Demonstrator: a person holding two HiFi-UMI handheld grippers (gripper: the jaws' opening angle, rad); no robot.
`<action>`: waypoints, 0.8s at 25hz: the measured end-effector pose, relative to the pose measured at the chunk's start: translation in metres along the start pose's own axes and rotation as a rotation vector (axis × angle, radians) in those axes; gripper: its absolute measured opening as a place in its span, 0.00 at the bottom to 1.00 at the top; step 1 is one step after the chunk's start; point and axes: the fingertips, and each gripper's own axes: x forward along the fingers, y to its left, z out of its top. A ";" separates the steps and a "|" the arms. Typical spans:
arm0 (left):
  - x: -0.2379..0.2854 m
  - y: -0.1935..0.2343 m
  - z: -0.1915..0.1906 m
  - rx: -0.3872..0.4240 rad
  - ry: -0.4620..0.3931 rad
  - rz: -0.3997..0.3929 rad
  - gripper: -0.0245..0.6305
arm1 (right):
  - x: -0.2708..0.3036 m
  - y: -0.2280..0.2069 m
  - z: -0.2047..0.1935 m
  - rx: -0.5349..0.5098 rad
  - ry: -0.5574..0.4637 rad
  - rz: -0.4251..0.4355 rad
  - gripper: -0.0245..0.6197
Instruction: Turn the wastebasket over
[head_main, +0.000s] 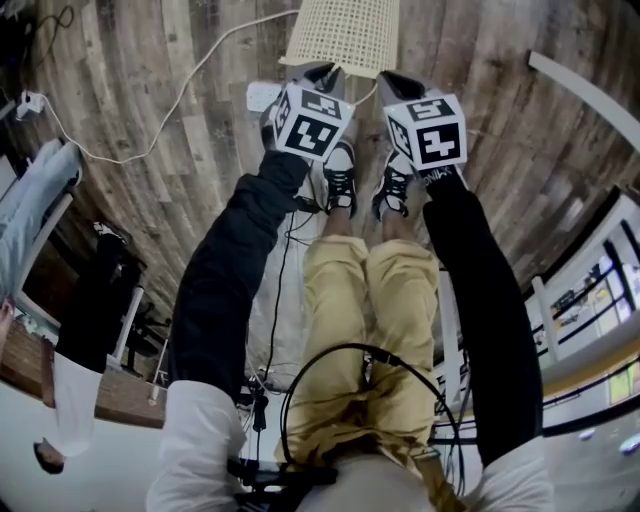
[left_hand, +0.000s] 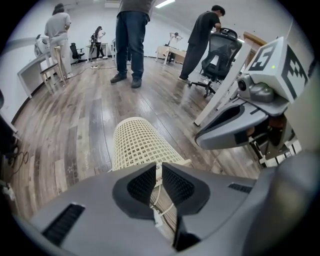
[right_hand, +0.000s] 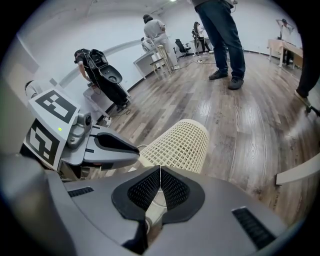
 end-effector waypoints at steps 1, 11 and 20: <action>0.002 -0.002 -0.002 0.018 0.007 -0.012 0.09 | 0.000 -0.001 -0.001 -0.006 0.002 0.003 0.07; 0.029 -0.001 -0.029 0.440 0.187 0.021 0.25 | 0.003 -0.004 -0.010 -0.026 0.010 0.028 0.07; 0.042 0.005 -0.031 0.728 0.242 0.090 0.23 | 0.006 -0.020 -0.018 0.009 0.006 0.023 0.07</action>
